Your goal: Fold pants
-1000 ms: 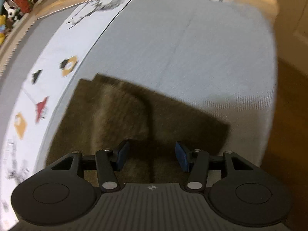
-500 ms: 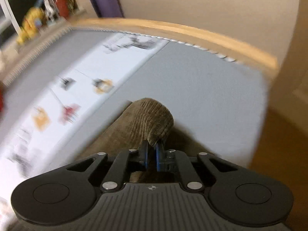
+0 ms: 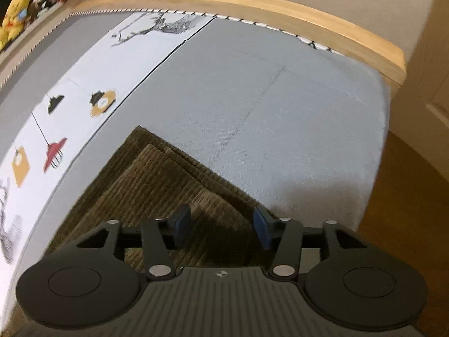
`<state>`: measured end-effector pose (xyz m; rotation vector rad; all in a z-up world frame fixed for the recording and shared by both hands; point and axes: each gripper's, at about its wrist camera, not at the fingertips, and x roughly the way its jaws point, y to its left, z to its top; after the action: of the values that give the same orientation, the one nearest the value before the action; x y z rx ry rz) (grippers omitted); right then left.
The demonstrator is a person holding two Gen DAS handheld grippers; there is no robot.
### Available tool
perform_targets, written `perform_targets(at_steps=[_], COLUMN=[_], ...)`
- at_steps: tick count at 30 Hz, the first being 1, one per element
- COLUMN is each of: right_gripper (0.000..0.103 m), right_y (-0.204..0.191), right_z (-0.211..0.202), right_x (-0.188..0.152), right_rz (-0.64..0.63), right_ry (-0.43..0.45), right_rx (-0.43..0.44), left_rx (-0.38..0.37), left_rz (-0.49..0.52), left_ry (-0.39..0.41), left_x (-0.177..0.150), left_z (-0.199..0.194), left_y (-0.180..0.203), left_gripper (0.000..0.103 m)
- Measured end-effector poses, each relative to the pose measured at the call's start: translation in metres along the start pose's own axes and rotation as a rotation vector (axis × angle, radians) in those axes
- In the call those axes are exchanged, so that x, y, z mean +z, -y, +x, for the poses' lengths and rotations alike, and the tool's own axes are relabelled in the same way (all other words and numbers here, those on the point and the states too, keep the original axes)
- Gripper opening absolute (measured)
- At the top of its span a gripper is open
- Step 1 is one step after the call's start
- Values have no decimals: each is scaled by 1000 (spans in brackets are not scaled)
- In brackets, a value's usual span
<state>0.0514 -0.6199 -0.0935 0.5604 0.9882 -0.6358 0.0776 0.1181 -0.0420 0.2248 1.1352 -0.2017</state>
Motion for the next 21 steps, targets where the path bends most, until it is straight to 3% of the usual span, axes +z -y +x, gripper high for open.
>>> perform_targets(at_steps=[3,5,7,10,11,13,14,15,16,19,21], right_gripper=[48,21,19,18,18,25,19,19,20,20,20], right_y=[-6,-9,-14,-25,-31,-31,-22,-11,-4,-2,-6], right_z=[9,7,-5,-43,-52,-29,-3,14,16,-4,-14], right_x=[-4,-6,-5,-1,-2,-5,-7,-7,-4,9,14], right_rz=[-76,-128,-152,-189,-254,-310,-300,-273,-240,-206,-190], right_ry=[-20,-29,-7,125,171,104,-10,-80,-75,75,144], right_rx=[-1,26,102,309,306,40,-147,-244,-243,-184,-87], left_rx=[3,-1,-1,-5,-4,-2,-2,-2,-3,-11,-10], left_rz=[-6,-15,-15,-6,-1,9,13,14,13,2,5], left_ry=[-3,1,2,0,-2,-8,-9,-7,-4,12,12], left_x=[0,2,4,7,8,8,8,8,9,11,11], left_z=[2,2,2,5,6,8,8,8,7,4,4], left_y=[-3,-4,-3,0,1,4,5,6,6,5,6], left_gripper=[64,64,64,64,64,64,64,64,64,64,64])
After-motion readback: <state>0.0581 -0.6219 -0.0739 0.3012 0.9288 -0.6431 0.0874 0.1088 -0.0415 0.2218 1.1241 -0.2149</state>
